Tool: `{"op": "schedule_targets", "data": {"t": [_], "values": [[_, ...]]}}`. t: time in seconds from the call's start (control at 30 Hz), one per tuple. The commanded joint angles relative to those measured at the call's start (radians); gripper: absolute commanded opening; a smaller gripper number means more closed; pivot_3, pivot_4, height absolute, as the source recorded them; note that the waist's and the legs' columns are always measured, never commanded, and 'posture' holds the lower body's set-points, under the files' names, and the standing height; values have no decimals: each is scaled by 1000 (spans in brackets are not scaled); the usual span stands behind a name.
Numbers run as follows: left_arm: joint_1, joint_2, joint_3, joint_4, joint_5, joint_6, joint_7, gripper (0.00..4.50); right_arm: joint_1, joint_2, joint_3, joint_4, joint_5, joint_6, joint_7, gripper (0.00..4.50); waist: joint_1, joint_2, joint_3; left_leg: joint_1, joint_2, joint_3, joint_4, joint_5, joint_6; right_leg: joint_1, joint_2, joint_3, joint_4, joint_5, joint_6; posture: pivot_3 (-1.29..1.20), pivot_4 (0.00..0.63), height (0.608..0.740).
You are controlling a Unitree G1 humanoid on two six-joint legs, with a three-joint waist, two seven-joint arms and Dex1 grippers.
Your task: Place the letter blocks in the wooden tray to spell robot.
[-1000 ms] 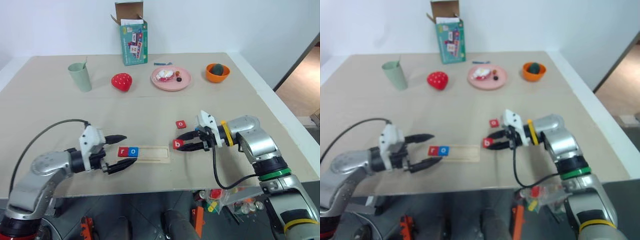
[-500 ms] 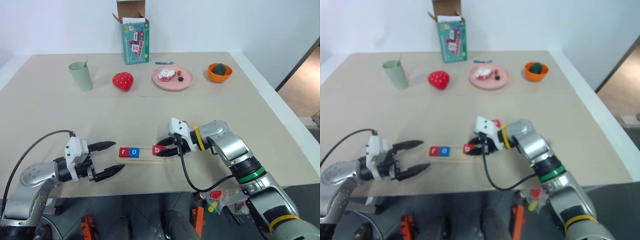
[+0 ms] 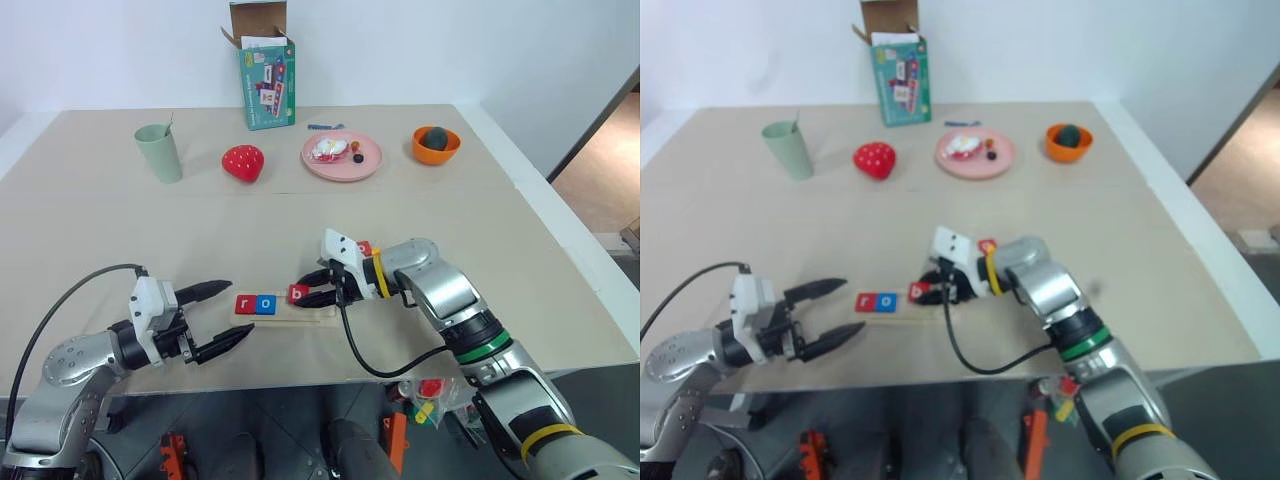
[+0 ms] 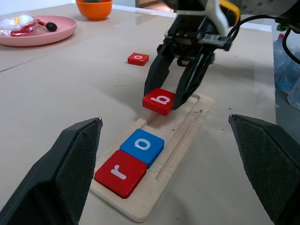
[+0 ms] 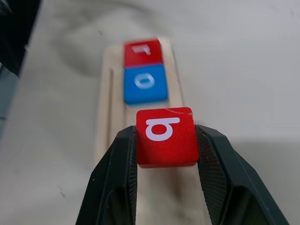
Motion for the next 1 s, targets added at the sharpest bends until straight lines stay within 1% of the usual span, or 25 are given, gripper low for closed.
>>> {"op": "schedule_targets", "data": {"t": [0.03,0.6,1.0], "values": [[9,9,38,-34,-13,-20,5,4500,-21,12,2,-60,19,29,-13,1198,0,0,0,0,0,0,0,0,0,0,0,0,0,0,0,0,150,740],[23,-12,19,-65,14,-26,40,4500,-7,35,56,-31,-13,32,-65,1198,0,0,0,0,0,0,0,0,0,0,0,0,0,0,-1,0,150,740],[27,-8,15,-67,25,-28,44,4500,9,30,72,-21,-21,20,-68,1198,0,0,0,0,0,0,0,0,0,0,0,0,0,0,-1,0,150,740]]}}
